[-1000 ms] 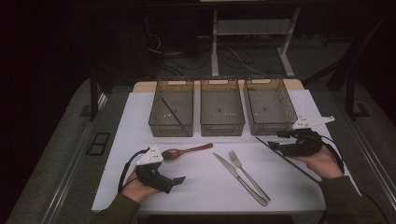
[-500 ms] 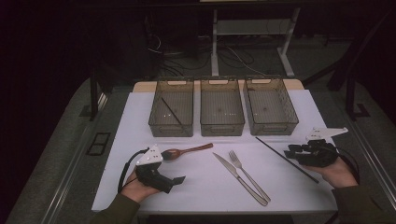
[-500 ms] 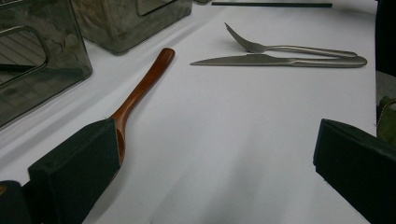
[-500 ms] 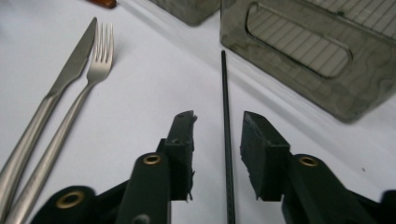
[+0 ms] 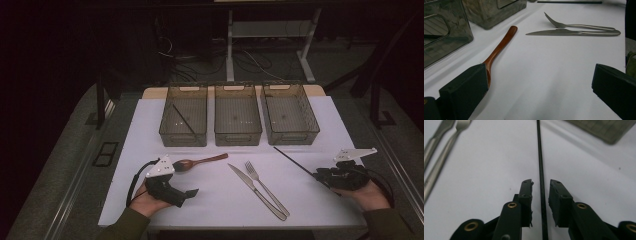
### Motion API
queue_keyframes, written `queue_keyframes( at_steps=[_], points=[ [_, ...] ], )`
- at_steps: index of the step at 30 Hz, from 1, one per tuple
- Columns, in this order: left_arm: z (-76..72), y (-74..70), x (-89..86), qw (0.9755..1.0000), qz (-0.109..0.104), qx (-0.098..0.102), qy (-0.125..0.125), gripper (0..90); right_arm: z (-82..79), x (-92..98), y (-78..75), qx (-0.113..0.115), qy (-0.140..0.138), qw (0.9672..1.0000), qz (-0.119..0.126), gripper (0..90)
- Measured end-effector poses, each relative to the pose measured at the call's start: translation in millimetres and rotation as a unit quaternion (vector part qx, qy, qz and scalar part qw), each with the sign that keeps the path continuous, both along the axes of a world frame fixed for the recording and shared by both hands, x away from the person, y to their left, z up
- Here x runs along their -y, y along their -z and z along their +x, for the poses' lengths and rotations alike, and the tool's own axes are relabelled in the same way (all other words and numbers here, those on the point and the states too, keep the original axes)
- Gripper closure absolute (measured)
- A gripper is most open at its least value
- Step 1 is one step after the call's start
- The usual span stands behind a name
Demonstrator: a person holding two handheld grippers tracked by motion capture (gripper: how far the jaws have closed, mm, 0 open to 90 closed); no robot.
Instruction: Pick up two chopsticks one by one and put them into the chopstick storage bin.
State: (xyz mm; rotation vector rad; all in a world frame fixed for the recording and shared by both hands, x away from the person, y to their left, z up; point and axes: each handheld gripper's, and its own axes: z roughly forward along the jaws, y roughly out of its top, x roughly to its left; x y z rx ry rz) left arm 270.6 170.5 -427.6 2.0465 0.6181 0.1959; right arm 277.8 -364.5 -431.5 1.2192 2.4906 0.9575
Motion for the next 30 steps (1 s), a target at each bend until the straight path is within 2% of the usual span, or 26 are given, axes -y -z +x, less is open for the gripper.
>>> queue_keyframes(
  at_steps=[8,16,22,30],
  points=[
    [0.2,0.0,0.0,1.0000,0.000,0.000,-0.001,0.0,-1.5,2.7,9.2,-0.011,0.004,0.9996,-0.027,75.5],
    [0.0,0.3,0.4,1.0000,-0.001,0.000,0.000,0.0,-2.4,1.6,9.9,0.003,-0.013,0.9989,-0.044,81.4],
    [0.0,0.3,0.6,1.0000,0.000,0.001,0.002,0.0,-2.3,2.2,10.0,-0.002,-0.017,0.9991,-0.038,83.6],
    [0.1,0.5,0.9,1.0000,-0.002,0.000,0.001,0.0,-0.1,7.9,10.7,-0.012,-0.015,0.9997,-0.015,84.4]
  ],
)
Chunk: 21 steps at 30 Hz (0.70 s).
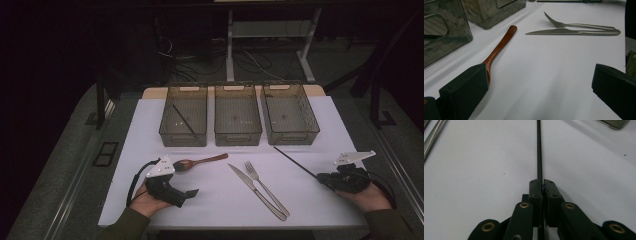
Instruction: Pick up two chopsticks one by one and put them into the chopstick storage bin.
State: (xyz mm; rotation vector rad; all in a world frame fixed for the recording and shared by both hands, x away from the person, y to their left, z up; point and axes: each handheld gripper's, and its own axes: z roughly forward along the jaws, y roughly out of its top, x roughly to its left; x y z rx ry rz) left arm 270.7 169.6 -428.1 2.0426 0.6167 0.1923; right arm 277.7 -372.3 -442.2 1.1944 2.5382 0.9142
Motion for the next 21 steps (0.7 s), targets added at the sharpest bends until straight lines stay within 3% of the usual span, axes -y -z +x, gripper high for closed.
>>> queue_keyframes(
  at_steps=[21],
  points=[
    [0.7,0.5,-0.3,1.0000,0.003,-0.002,0.000,0.0,-9.4,16.7,-27.6,0.047,0.003,0.9966,0.068,84.4]
  ],
)
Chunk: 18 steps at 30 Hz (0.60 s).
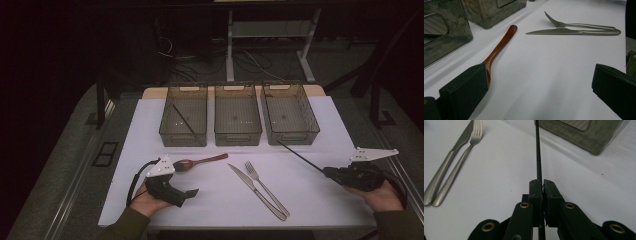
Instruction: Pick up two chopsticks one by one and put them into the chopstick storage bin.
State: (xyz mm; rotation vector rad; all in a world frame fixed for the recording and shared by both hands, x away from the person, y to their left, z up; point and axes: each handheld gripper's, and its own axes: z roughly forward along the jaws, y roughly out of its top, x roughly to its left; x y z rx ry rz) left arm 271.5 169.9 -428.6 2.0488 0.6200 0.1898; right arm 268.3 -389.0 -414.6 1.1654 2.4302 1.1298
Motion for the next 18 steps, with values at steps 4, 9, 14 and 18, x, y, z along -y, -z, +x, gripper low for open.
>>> queue_keyframes(
  at_steps=[4,9,14,18],
  points=[
    [0.6,0.2,0.1,1.0000,0.000,-0.001,0.000,0.0,-1.3,0.6,-5.6,0.005,-0.003,0.9999,0.016,84.4],
    [1.1,0.4,0.1,1.0000,0.002,0.000,0.001,0.0,-0.6,-4.2,-11.6,0.010,-0.010,0.9996,0.025,84.4],
    [0.9,0.1,0.1,1.0000,0.002,0.000,0.001,0.0,2.2,-11.1,-17.0,0.012,-0.019,0.9993,0.030,84.4],
    [0.8,0.6,1.1,1.0000,0.000,-0.002,-0.001,0.0,4.8,-18.0,-25.2,0.018,-0.026,0.9989,0.036,84.4]
  ],
)
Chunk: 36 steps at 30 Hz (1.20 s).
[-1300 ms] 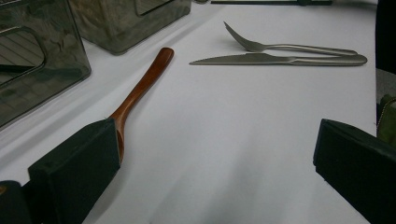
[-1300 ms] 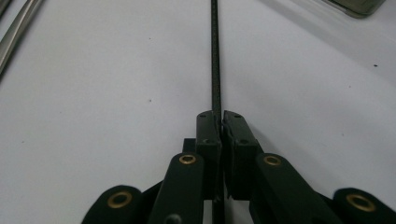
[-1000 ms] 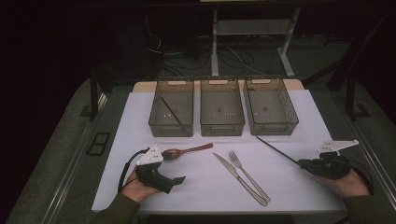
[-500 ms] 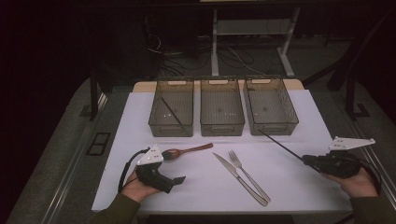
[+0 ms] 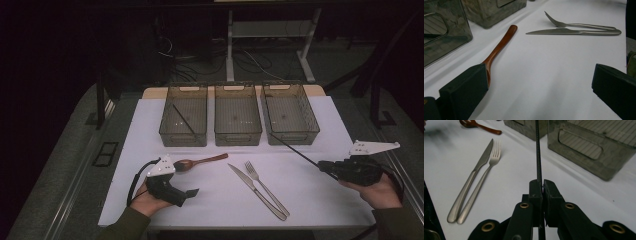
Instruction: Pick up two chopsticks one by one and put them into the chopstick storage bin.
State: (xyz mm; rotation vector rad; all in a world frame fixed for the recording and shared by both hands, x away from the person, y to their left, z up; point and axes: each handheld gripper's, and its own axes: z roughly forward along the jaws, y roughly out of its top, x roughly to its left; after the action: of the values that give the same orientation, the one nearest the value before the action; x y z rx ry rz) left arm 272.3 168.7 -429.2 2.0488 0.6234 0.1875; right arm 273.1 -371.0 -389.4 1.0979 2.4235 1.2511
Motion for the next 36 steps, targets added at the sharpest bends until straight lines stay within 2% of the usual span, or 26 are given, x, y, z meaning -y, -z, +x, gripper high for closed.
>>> queue_keyframes(
  at_steps=[15,23,30,36],
  points=[
    [0.4,0.4,1.4,1.0000,-0.001,0.001,0.002,0.0,34.8,-49.1,-24.9,0.018,-0.021,0.9996,0.005,84.3],
    [-0.2,-0.1,2.0,1.0000,0.001,0.003,0.005,0.0,51.9,-77.6,-31.2,0.013,-0.016,0.9998,-0.004,84.3],
    [-0.3,0.0,3.3,1.0000,0.001,0.001,0.005,0.0,65.4,-105.8,-37.5,0.016,-0.016,0.9997,-0.008,84.3],
    [0.2,0.2,4.1,1.0000,-0.001,0.001,0.006,0.0,83.1,-133.9,-43.3,0.022,-0.016,0.9996,-0.006,84.3]
  ],
)
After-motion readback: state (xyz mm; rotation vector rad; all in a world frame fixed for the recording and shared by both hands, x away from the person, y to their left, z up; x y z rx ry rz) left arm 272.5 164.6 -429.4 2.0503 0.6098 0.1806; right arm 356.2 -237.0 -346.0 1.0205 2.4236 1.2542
